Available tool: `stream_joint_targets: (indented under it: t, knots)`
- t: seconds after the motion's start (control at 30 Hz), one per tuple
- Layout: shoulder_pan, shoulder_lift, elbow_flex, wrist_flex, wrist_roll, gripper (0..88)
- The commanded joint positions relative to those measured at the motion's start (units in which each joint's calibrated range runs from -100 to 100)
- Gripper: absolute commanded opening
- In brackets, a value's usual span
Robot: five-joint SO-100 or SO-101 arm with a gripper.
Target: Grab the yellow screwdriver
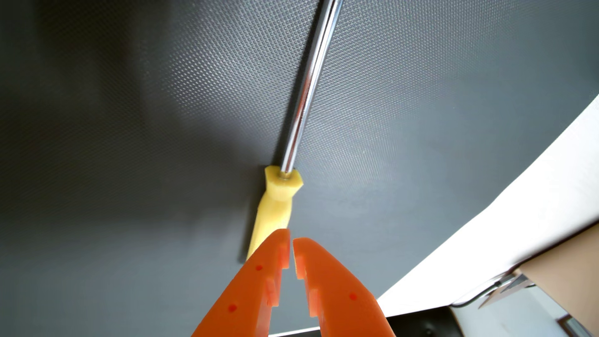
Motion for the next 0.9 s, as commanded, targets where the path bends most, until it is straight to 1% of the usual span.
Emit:
stream_joint_targets:
  t: [0.0,0.17,0.37,0.47,0.57,0.67,0.77,0.87]
  knots:
    - [0.2,-0.3,-1.5,-2.0,0.2,1.0]
    - [0.3,-0.8,0.0,-4.8,0.2,1.0]
    - [0.3,-9.3,9.6,-12.0,-0.2,1.0]
    - [0.3,-13.6,13.7,-12.9,-0.3,4.1]
    - [0.3,-15.3,13.7,-8.7,-0.2,9.2]
    - [0.3,-13.7,9.6,-0.3,0.1,13.4]
    - [0.3,-9.1,3.1,7.5,0.2,13.8]
    - [0.3,-3.9,-1.8,10.2,0.2,13.8]
